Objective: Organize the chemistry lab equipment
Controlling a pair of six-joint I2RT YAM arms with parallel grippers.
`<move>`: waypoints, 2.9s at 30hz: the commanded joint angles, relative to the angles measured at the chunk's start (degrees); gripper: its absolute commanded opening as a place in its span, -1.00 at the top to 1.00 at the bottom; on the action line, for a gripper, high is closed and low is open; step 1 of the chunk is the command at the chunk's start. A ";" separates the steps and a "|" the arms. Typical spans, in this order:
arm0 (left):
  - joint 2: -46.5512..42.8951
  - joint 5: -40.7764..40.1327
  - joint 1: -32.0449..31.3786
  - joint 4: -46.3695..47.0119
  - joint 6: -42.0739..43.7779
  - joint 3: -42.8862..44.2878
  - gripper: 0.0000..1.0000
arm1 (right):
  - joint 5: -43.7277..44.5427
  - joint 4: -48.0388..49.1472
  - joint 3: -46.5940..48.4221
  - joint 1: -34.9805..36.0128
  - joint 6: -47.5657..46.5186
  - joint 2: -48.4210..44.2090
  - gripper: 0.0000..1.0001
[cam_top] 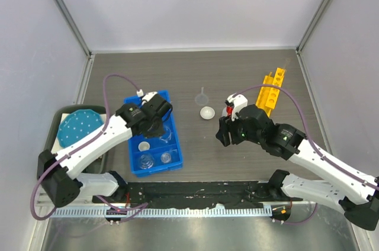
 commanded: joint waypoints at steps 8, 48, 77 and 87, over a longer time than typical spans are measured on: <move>-4.66 -3.44 -0.20 5.71 -3.36 -7.84 1.00 | 5.75 0.03 2.17 6.03 3.91 0.28 -0.25; 2.38 -8.10 1.56 -0.43 6.13 2.69 -0.28 | 8.65 3.28 2.26 8.84 2.50 5.99 -0.26; 40.42 7.89 1.38 9.93 9.21 37.42 -0.19 | 27.90 -9.73 9.47 8.84 6.02 -7.28 -0.28; 47.02 11.15 1.38 16.52 8.24 36.90 -0.19 | 27.90 -8.50 8.76 8.84 5.05 -7.10 -0.28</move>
